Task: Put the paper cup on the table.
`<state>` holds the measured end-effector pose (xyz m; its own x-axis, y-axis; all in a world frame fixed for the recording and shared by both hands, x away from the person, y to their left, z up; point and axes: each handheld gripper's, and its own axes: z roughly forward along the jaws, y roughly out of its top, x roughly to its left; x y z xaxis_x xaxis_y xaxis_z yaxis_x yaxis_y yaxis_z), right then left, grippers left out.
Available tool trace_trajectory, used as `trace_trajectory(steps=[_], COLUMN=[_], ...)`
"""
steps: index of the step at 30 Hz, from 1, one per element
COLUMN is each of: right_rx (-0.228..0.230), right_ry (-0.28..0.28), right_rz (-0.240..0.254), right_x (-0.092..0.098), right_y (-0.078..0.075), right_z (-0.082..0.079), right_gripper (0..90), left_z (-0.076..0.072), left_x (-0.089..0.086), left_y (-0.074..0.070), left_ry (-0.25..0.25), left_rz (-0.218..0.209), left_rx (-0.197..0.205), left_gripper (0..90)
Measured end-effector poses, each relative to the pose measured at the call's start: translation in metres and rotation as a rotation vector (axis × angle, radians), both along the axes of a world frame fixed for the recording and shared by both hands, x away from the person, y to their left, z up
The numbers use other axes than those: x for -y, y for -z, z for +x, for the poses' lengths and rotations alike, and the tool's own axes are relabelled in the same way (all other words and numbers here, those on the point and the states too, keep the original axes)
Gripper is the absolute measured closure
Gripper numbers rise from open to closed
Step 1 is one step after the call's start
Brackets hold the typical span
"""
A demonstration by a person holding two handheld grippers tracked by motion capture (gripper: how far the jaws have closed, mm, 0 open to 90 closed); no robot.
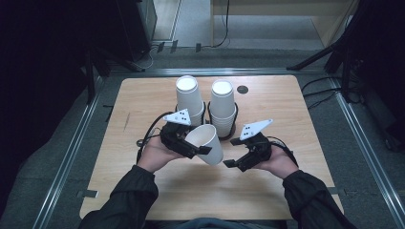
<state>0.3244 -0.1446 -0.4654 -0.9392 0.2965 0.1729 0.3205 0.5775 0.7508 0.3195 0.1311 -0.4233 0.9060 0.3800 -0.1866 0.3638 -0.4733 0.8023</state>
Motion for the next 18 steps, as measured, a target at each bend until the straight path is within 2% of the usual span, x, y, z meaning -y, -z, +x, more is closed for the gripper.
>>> trace_trajectory(steps=[2, 5, 7, 9, 14, 17, 18], right_rx=[-0.009, 0.014, 0.008, 0.031, 0.044, 0.066, 0.061], right_ry=[0.024, 0.056, 0.069, 0.093, 0.132, 0.152, 0.158], right_rz=[0.004, 0.002, 0.007, 0.008, -0.019, -0.016, -0.007], right_x=[0.003, 0.008, 0.011, 0.013, 0.020, 0.023, 0.024], right_y=[0.001, 0.002, 0.002, 0.002, 0.002, 0.001, 0.000], right_z=[0.000, 0.001, 0.001, 0.001, 0.003, 0.003, 0.004], right_gripper=[15.5, 15.4, 15.4, 15.5, 15.4, 15.4, 15.5], left_z=[0.000, 0.000, 0.000, 0.000, -0.001, 0.000, -0.001], left_x=[-0.002, -0.004, -0.006, -0.008, -0.014, -0.017, -0.018], left_y=[0.001, 0.002, 0.003, 0.003, 0.004, 0.008, 0.008], left_ry=[0.003, -0.002, -0.004, -0.009, -0.016, -0.027, -0.030], left_rz=[0.020, 0.039, 0.042, 0.056, 0.069, 0.075, 0.084], left_rx=[-0.005, -0.004, -0.007, -0.004, -0.005, -0.015, -0.010], left_gripper=[18.5, 18.5, 18.5, 18.5, 18.5, 18.5, 18.5])
